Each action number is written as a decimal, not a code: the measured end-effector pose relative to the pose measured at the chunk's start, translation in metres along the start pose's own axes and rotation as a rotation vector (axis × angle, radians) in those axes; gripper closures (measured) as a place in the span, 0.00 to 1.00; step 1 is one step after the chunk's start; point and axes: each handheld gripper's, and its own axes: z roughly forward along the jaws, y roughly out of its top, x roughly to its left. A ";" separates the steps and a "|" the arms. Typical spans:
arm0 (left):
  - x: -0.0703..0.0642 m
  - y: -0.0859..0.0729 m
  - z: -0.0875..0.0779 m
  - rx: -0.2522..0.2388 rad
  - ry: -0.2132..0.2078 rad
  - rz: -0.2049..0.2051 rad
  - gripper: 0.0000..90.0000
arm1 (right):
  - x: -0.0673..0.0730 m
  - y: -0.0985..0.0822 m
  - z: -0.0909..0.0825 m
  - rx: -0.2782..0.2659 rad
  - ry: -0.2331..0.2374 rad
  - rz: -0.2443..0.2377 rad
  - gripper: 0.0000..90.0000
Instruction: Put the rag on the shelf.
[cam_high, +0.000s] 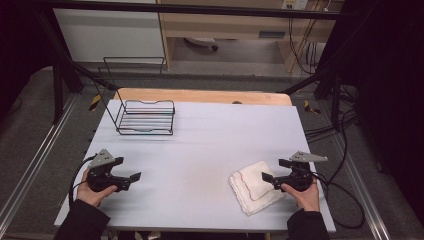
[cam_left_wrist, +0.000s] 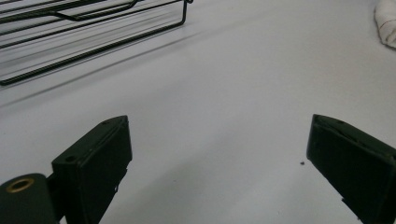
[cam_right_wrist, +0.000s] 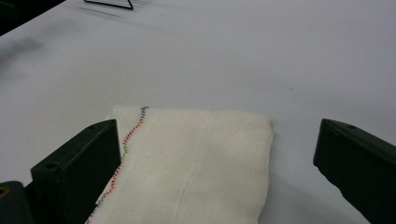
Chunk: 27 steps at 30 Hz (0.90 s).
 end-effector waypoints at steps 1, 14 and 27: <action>0.000 0.000 0.000 -0.001 0.000 0.003 0.07 | 0.000 0.000 0.000 0.002 -0.003 -0.001 0.01; -0.009 0.002 0.006 0.014 -0.007 0.015 0.08 | 0.003 0.001 0.002 0.025 -0.024 -0.006 0.02; -0.015 0.003 0.010 0.034 0.002 0.020 0.08 | 0.027 0.011 0.017 0.032 0.007 -0.069 0.17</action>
